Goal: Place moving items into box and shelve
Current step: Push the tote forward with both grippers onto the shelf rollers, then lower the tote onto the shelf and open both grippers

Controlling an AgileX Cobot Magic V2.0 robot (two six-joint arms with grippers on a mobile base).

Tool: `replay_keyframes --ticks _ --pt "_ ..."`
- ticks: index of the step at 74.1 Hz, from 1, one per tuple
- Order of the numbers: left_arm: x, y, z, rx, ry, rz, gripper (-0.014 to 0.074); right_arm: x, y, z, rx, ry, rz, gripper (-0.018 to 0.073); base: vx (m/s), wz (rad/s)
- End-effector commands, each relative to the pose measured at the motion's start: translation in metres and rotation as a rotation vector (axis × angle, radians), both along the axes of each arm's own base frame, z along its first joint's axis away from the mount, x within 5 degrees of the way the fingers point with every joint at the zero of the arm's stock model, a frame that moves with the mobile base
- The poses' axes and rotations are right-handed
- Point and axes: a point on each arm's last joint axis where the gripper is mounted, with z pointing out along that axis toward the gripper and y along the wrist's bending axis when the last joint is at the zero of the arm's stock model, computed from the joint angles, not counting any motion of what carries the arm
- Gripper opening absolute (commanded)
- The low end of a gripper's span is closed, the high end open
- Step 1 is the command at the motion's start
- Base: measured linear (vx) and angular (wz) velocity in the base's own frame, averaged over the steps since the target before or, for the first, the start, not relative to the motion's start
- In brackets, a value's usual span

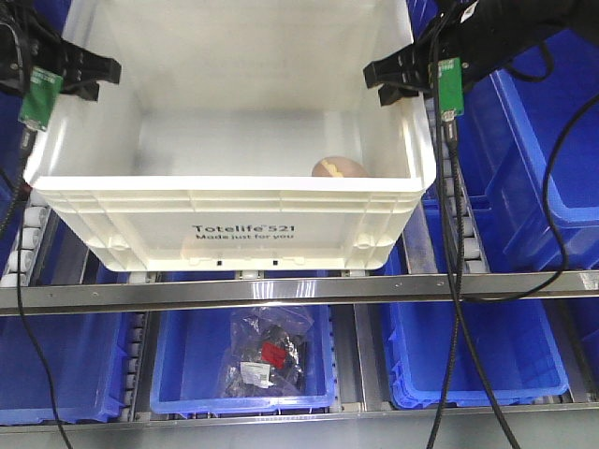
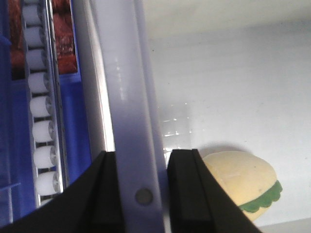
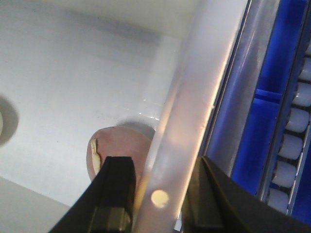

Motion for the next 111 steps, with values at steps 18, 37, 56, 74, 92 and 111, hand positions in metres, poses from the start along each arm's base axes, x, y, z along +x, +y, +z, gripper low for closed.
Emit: replay_keyframes --ticks 18,37,56,74,92,111 --pt "0.003 -0.028 0.022 -0.154 -0.127 -0.050 0.0006 -0.014 0.029 0.050 0.257 -0.143 0.059 -0.0003 0.00 0.00" --pt "0.004 -0.028 0.023 -0.141 -0.134 -0.069 0.0116 -0.014 0.029 0.050 0.258 -0.146 0.058 0.0099 0.00 0.00" --pt "0.004 -0.028 0.023 -0.140 -0.134 -0.069 0.0371 -0.014 0.029 0.050 0.259 -0.146 0.057 0.0443 0.00 0.00" --pt "0.004 -0.028 0.023 -0.137 -0.138 -0.069 0.0526 -0.012 0.029 0.052 0.259 -0.177 0.045 0.0730 0.00 0.00" --pt "0.000 -0.019 0.033 -0.047 -0.192 -0.031 0.0530 -0.008 0.022 0.055 0.167 -0.261 0.040 0.0700 0.00 0.00" --pt "-0.004 -0.009 0.038 0.036 -0.192 0.023 0.0530 -0.007 0.018 0.054 0.090 -0.277 0.051 0.0646 0.00 0.00"
